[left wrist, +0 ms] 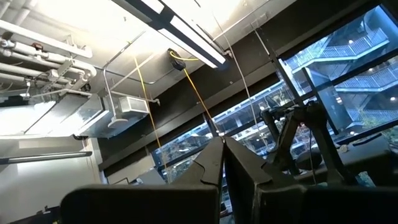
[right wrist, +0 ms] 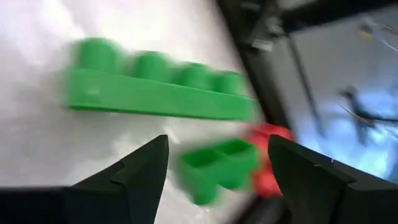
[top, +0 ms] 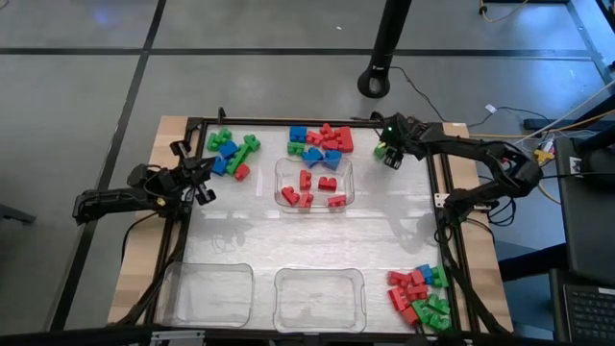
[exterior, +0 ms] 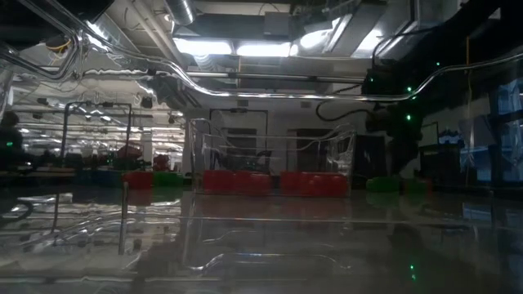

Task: Sort blocks
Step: Adjust the green game piece on the table

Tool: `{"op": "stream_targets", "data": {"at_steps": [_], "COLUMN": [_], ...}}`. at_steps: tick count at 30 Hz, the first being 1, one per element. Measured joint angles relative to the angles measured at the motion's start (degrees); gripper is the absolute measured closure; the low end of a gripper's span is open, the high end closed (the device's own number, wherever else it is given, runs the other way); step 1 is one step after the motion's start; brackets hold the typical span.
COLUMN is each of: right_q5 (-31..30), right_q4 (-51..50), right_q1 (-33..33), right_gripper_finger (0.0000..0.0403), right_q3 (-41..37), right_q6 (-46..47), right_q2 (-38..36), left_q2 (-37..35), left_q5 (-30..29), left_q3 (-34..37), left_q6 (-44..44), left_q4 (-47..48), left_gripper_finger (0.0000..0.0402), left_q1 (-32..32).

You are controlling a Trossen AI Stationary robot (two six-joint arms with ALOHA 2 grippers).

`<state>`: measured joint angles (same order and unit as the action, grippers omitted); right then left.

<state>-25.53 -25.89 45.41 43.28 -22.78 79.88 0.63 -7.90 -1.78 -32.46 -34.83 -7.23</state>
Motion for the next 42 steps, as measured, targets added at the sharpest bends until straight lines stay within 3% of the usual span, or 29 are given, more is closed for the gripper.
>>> {"op": "stream_targets", "data": {"at_steps": [3, 14, 30, 42], "right_q5": [-6.23, -9.52, -14.37, -5.03], "right_q4": [-0.95, -0.67, -6.41, -3.82], "right_q1": [0.32, 5.33, 3.70, 3.57], "right_gripper_finger": [0.0128, 0.0128, 0.0128, 0.0129], "right_q3": [1.23, 1.41, 1.41, 1.63], "right_q6": [2.16, 11.92, 3.78, 3.08], "right_q2": [-0.07, 2.72, 8.86, 8.52], "left_q2": [0.01, 0.01, 0.02, 0.02], "left_q5": [-0.02, -0.02, 0.00, -0.02], "left_q3": [0.00, 0.00, 0.00, 0.00], "left_q6": [0.78, 0.59, 0.54, 0.54], "left_q4": [-0.02, 0.04, 0.43, 0.35], "left_gripper_finger": [0.0396, 0.0396, 0.0396, 0.0396], "left_q1": [-0.01, -0.01, -0.01, 0.01]}}
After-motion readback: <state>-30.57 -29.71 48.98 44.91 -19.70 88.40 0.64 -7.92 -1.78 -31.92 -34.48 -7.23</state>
